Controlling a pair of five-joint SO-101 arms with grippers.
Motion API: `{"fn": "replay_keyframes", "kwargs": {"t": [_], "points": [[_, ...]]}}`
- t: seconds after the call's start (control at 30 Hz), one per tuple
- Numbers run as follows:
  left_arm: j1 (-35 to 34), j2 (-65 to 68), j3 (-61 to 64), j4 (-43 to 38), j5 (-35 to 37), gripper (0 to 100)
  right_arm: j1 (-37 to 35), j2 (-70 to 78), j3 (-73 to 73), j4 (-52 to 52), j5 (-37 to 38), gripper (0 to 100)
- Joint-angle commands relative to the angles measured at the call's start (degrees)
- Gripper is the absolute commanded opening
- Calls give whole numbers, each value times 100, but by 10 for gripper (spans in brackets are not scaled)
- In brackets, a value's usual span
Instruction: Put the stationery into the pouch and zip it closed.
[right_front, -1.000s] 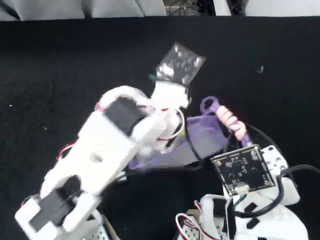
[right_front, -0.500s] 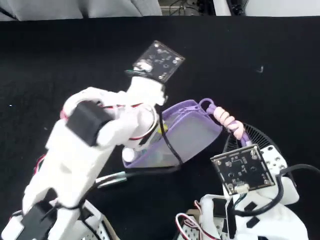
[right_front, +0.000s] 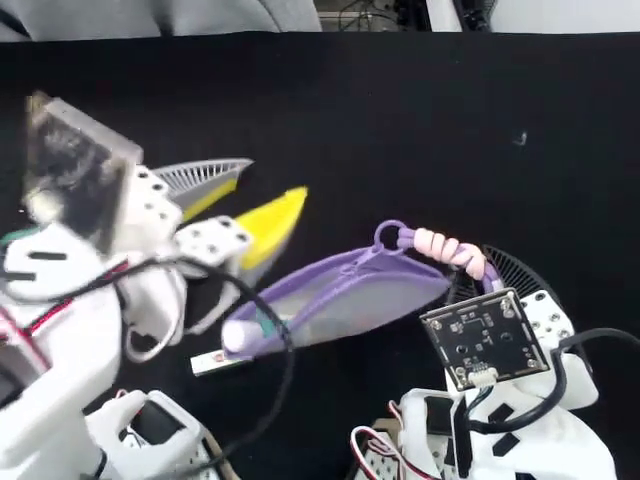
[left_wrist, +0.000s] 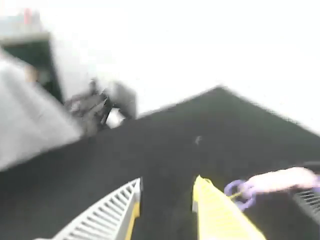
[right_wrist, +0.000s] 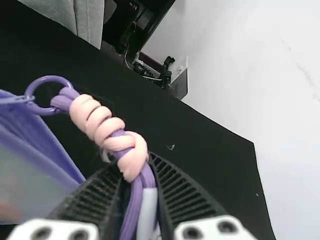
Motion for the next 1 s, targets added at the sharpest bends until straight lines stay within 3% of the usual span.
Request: {"fn": "replay_keyframes", "kwargs": {"t": [0.0, 0.2, 0.37, 0.53, 0.7, 0.97], "points": [[-1103, -316, 409, 26, 44, 173, 316, 136, -48, -44, 343, 11], [-1490, -844, 1569, 26, 44, 173, 2101, 207, -4, -818, 53, 11], [-1490, -1231, 3002, 9, 35, 173, 2163, 426, 259, -1169, -9, 11], [-1305, -1538, 3644, 9, -360, 173, 2154, 664, 277, -1257, -18, 11], [-136, -2136, 3635, -79, -369, 173, 1714, 681, 268, -1213, -18, 11], [2958, -3420, 3697, -914, -334, 173, 1108, 716, 268, -1125, -18, 11]]}}
